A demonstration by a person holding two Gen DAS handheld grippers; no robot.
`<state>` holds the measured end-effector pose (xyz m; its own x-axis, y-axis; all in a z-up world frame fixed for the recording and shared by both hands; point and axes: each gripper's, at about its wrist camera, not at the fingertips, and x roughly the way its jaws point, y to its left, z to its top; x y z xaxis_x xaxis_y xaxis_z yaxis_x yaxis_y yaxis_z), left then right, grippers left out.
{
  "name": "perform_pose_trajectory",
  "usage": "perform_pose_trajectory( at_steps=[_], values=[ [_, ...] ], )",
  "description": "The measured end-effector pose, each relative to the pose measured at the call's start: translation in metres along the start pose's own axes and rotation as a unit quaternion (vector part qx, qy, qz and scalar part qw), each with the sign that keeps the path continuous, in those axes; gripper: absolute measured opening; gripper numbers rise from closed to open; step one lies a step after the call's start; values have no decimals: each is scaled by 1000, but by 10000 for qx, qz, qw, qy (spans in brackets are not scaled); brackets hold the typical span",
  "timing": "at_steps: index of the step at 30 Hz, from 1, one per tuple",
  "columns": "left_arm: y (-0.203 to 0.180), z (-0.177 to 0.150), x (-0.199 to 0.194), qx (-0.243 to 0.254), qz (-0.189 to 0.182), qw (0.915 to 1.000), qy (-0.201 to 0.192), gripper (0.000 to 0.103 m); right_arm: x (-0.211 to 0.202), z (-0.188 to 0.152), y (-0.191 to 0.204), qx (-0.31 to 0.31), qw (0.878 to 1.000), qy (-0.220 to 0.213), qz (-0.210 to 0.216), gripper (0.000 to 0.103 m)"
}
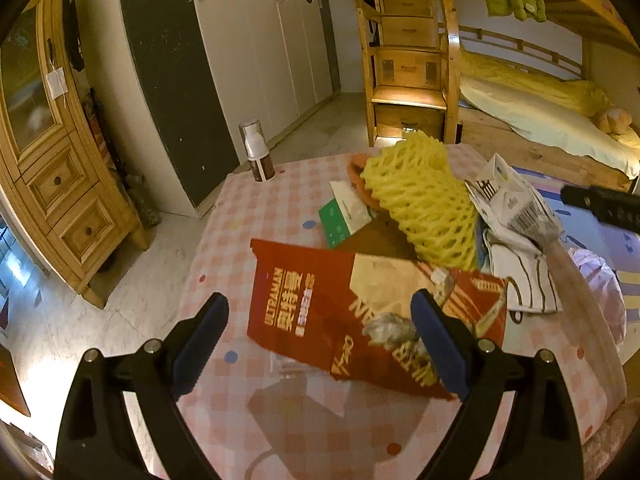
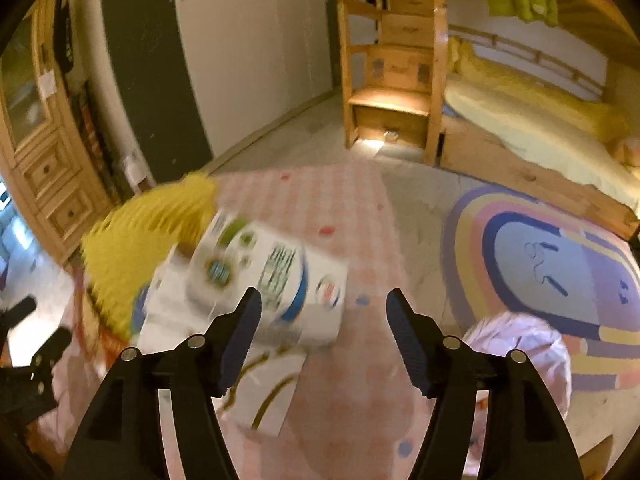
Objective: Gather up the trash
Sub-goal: 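Move both tools back to the table, right tool toward the milk carton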
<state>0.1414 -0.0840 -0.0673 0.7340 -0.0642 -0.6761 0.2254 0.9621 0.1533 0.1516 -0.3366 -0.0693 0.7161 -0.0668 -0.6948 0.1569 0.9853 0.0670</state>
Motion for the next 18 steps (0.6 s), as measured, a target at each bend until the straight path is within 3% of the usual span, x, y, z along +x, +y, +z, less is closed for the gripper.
perform_pose_trajectory(
  at_steps=[4,5,8,13,18],
  values=[
    [-4,4,2,-7,-7,10000,-17,90,29,21,-10,157,9996,79,-228,31],
    [-5,4,3,-1,-13,10000,-11,90,36,24,-12,195,9995,128,-227,27],
    [-8,4,6,60,-2,10000,15,90,60,33,-17,195,9992,315,-172,23],
    [-11,3,9,121,-15,9999,52,90,84,33,-18,89,9961,804,360,23],
    [-11,1,7,156,-27,9998,72,90,74,21,-25,223,9904,1149,739,23]
  ],
)
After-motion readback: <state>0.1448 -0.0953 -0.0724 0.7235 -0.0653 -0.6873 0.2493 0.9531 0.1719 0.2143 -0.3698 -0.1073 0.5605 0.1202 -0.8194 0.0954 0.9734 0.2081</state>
